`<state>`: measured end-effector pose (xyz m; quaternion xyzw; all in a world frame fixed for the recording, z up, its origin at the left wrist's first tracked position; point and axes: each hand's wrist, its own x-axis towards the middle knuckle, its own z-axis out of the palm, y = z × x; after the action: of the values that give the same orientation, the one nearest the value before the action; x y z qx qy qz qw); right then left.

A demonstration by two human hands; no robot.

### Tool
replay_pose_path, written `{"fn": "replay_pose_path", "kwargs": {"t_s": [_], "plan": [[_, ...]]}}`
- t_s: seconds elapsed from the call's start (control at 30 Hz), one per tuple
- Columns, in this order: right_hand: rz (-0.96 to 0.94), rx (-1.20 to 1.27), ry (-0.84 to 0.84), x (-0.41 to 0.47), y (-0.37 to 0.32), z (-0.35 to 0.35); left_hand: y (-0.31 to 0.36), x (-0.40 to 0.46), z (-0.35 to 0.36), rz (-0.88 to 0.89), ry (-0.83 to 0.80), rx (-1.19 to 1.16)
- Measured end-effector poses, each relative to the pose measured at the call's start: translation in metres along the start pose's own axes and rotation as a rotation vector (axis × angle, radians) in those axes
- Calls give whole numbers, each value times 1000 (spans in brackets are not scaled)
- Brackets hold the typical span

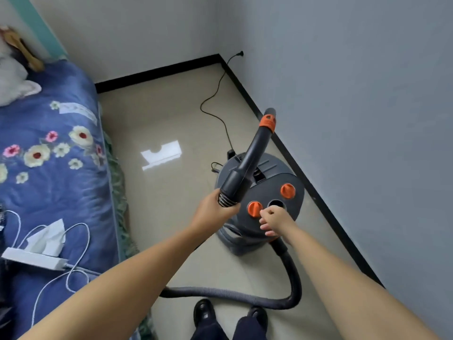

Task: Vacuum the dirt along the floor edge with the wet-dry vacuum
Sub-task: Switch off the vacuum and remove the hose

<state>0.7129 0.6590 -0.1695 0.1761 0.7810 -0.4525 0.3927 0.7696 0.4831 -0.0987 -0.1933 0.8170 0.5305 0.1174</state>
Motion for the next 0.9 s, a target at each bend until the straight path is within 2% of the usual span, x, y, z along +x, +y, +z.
{"fn": "replay_pose_path", "kwargs": {"t_s": [0.1,0.2,0.33,0.57,0.7,0.9], "plan": [[-117,-254,110,31,8,16,-9,12,7,35,14,22],[-102,-454,192,57,8,28,-23,18,14,56,22,16],[-167,-778,205,72,9,31,-39,14,25,27,27,23],[-381,-1194,212,69,10,25,-44,6,34,-52,73,-52],[-433,-1274,203,68,10,22,-37,9,33,-48,89,-93],[-353,-1231,150,49,-4,10,-33,5,29,-28,72,-63]]}}
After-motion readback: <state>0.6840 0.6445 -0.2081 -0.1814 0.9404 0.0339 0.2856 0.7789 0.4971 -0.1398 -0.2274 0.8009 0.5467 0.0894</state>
